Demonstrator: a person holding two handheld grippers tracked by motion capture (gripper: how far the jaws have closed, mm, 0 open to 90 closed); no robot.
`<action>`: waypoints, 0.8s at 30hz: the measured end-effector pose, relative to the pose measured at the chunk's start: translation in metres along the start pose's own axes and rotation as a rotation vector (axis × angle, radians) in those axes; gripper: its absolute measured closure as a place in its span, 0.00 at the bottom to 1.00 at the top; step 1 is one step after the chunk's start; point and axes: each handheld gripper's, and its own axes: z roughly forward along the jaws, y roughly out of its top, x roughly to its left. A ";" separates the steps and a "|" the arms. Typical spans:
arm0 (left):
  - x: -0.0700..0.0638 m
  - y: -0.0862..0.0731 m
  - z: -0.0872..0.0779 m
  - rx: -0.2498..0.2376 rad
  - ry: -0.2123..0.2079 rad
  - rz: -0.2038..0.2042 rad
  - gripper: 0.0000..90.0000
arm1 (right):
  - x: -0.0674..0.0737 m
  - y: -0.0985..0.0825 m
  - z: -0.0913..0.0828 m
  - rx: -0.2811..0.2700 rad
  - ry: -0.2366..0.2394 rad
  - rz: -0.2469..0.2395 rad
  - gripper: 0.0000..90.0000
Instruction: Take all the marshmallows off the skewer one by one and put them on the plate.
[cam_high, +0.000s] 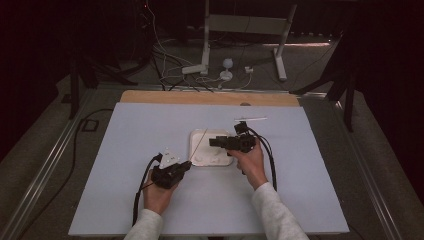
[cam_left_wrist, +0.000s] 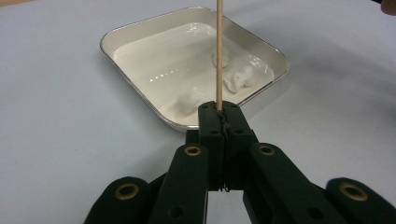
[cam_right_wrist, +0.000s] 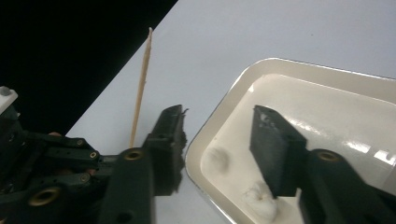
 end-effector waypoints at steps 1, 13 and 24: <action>0.000 0.000 0.000 0.002 0.002 0.001 1.00 | 0.000 0.000 0.000 -0.003 -0.006 0.003 0.53; 0.001 0.007 0.001 -0.025 0.013 -0.056 1.00 | 0.007 -0.013 -0.013 -0.053 0.039 -0.061 0.27; 0.005 0.019 0.004 -0.046 0.013 -0.104 1.00 | 0.015 -0.028 -0.036 -0.124 -0.049 -0.157 0.00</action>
